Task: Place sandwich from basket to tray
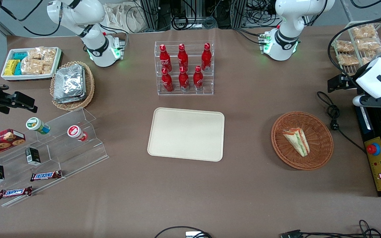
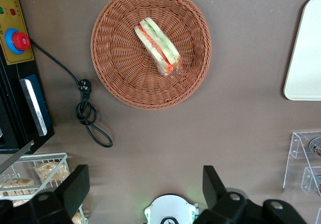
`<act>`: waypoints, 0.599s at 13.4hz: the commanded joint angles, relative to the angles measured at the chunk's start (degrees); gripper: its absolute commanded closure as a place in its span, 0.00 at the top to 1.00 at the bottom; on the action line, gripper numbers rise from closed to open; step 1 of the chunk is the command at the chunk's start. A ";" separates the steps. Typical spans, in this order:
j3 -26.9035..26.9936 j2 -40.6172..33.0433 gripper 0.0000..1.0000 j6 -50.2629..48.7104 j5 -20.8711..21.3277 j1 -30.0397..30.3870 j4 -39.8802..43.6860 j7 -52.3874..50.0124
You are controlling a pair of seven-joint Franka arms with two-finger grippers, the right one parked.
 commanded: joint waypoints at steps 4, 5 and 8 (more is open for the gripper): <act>-0.19 0.56 1.00 1.63 0.02 0.41 -0.32 0.66; -0.19 1.44 1.00 2.50 0.19 0.50 -0.32 0.66; 0.86 6.26 1.00 3.21 0.10 1.99 -0.32 -0.13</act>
